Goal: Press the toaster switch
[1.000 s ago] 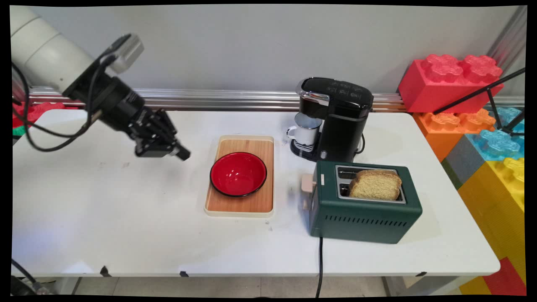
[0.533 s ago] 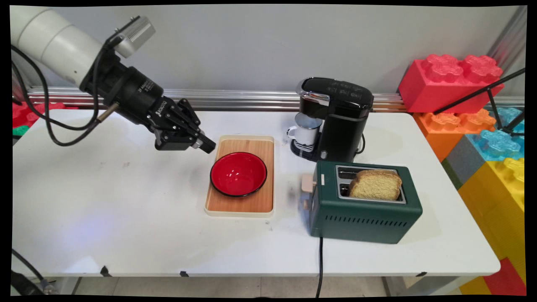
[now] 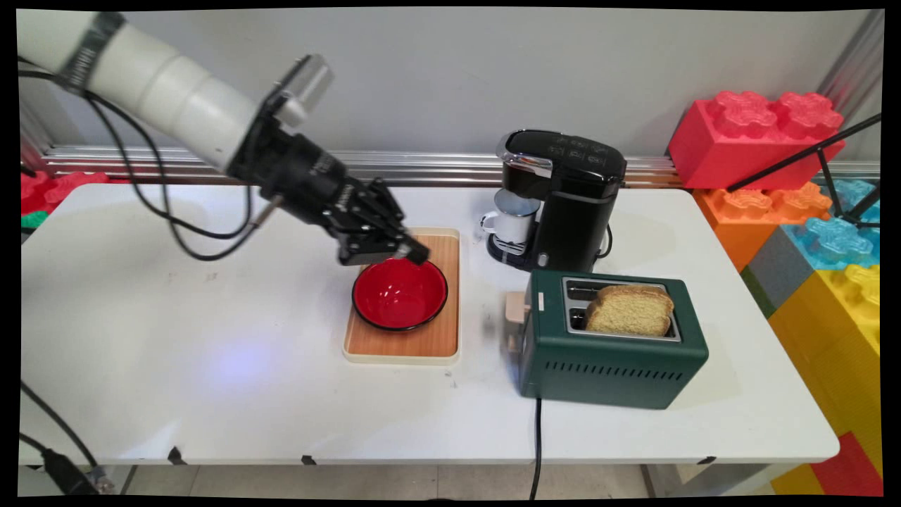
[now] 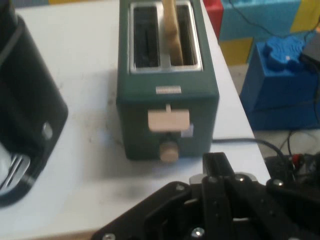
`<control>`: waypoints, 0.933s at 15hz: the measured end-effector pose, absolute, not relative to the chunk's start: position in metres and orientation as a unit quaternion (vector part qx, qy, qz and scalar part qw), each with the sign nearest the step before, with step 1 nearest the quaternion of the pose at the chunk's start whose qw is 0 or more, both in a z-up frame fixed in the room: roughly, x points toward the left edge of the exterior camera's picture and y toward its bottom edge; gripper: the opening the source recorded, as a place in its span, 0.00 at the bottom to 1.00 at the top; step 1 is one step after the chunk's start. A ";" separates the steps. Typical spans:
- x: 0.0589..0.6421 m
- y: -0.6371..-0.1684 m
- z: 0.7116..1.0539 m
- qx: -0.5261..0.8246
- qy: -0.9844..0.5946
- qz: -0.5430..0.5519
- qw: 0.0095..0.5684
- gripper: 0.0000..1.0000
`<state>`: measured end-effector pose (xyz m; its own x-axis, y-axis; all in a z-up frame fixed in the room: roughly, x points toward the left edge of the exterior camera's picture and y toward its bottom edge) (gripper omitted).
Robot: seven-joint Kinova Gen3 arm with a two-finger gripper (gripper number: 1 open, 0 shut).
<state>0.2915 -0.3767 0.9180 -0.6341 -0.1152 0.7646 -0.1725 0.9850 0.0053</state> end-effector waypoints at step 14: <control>0.218 -0.416 0.843 0.077 -0.889 0.029 0.450 0.00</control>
